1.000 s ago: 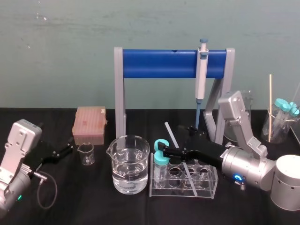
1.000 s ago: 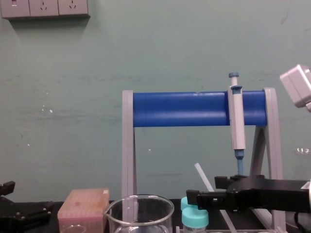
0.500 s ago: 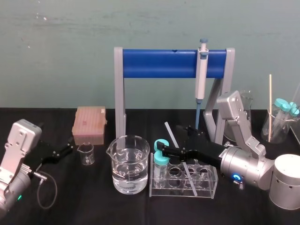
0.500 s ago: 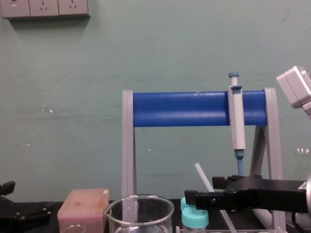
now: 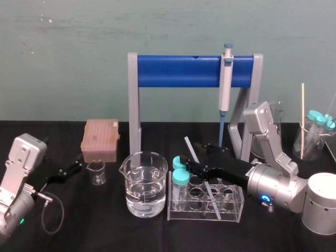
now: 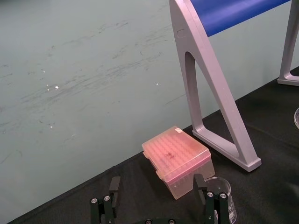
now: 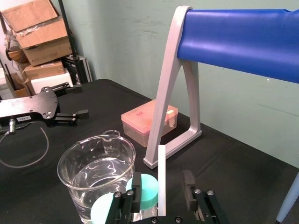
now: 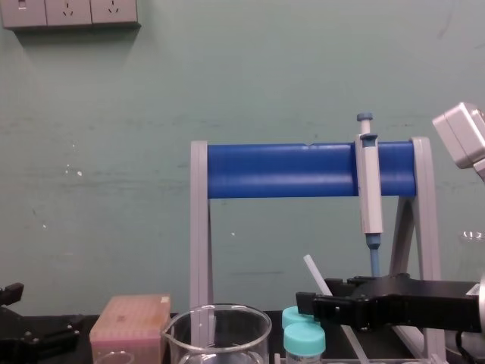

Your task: Pick up the stirring rod with one hand, then place it down.

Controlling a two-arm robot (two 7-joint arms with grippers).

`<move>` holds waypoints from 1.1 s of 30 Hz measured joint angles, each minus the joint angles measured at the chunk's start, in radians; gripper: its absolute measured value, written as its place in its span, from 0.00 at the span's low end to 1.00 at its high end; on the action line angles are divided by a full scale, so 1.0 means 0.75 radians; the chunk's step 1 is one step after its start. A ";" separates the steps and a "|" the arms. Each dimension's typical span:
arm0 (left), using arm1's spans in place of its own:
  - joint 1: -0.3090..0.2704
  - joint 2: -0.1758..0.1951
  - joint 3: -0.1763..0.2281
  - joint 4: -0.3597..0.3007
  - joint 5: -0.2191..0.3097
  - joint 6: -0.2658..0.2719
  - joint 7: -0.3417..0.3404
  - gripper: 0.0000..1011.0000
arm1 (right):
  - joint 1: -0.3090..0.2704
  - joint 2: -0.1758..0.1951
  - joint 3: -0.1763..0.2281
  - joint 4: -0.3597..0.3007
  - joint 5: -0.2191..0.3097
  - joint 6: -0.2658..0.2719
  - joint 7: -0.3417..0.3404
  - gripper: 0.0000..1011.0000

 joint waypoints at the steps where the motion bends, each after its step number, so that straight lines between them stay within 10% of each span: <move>1: 0.000 0.000 0.000 0.000 0.000 0.000 0.000 0.99 | 0.000 0.000 0.000 0.000 0.000 0.000 0.000 0.56; 16: 0.000 0.000 0.000 0.000 0.000 0.000 0.000 0.99 | 0.000 0.000 0.000 -0.001 0.001 0.001 -0.002 0.09; 24: 0.000 0.000 0.000 0.000 0.000 0.000 0.000 0.99 | -0.003 -0.002 0.005 -0.001 0.003 -0.008 -0.002 0.07; 33: 0.000 0.000 0.000 0.000 0.000 0.000 0.000 0.99 | -0.090 -0.030 0.081 -0.013 0.051 -0.221 0.004 0.07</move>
